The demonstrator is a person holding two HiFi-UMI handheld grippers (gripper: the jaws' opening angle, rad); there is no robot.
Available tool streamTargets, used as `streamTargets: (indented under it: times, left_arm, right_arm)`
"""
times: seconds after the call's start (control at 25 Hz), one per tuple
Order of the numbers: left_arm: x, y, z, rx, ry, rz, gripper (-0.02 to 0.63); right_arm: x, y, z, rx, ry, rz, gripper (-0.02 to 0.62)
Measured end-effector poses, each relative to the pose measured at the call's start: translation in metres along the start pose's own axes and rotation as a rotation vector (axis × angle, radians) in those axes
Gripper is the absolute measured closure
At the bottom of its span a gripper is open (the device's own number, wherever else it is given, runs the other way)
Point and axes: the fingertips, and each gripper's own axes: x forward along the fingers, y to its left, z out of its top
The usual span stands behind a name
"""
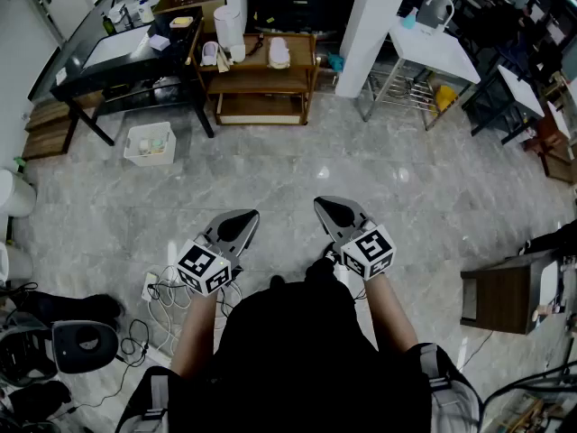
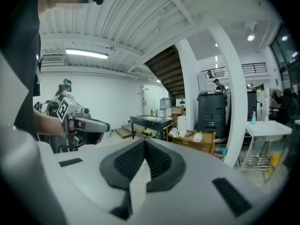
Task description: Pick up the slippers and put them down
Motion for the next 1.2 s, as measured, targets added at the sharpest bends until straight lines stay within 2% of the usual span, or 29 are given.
streamTargets:
  times: [0.56, 0.88, 1.2]
  left_arm:
    - [0.015, 0.002, 0.005, 0.012, 0.012, -0.014, 0.595]
    - [0.028, 0.012, 0.006, 0.008, 0.029, 0.005, 0.595]
    - [0.052, 0.031, -0.009, -0.023, 0.118, 0.029, 0.595]
  right_arm:
    - [-0.001, -0.014, -0.008, 0.012, 0.021, -0.023, 0.588]
    - [0.007, -0.028, -0.013, -0.008, 0.052, -0.014, 0.588]
    - [0.036, -0.057, -0.025, 0.013, 0.086, 0.029, 0.588]
